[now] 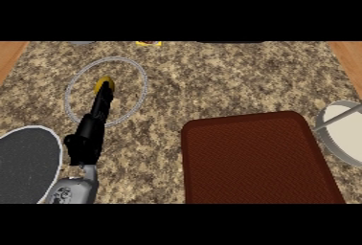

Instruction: Pick the bell pepper from the tray and place it in the tiered basket

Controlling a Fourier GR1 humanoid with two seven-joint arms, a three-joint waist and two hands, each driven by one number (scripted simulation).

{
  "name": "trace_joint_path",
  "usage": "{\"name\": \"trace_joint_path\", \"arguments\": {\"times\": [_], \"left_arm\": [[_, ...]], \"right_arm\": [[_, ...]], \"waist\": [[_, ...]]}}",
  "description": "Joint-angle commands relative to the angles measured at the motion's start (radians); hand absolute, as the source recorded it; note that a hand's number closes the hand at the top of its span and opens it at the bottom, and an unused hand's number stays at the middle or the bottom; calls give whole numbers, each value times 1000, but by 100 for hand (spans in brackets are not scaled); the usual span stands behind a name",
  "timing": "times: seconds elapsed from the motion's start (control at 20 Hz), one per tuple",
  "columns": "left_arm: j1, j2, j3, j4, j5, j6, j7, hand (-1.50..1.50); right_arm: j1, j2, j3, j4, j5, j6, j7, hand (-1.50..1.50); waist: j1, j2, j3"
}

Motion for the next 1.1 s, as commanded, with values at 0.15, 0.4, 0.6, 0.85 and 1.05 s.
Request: {"name": "trace_joint_path", "arguments": {"times": [0.15,0.4,0.6,0.85,1.05], "left_arm": [[-9,-11,7,25,3,7,-8,0],[-8,-2,4,-11,-7,10,29,0],[14,25,30,-24,19,-14,13,0],[16,-4,14,-14,-10,25,-5,0],[-23,-23,-11,-57,-29,43,78,0]], "right_arm": [[-132,-53,-203,109,-117,-76,120,-150],[-73,-229,-362,269,-172,-48,127,-150],[29,-307,-510,398,-230,-36,73,-150],[209,-465,-659,609,-308,81,-98,-150],[338,-549,-708,789,-315,105,-234,-150]], "waist": [[-4,0,-1],[-12,0,1],[-20,-1,2],[-40,-3,4],[-36,-3,6]]}}
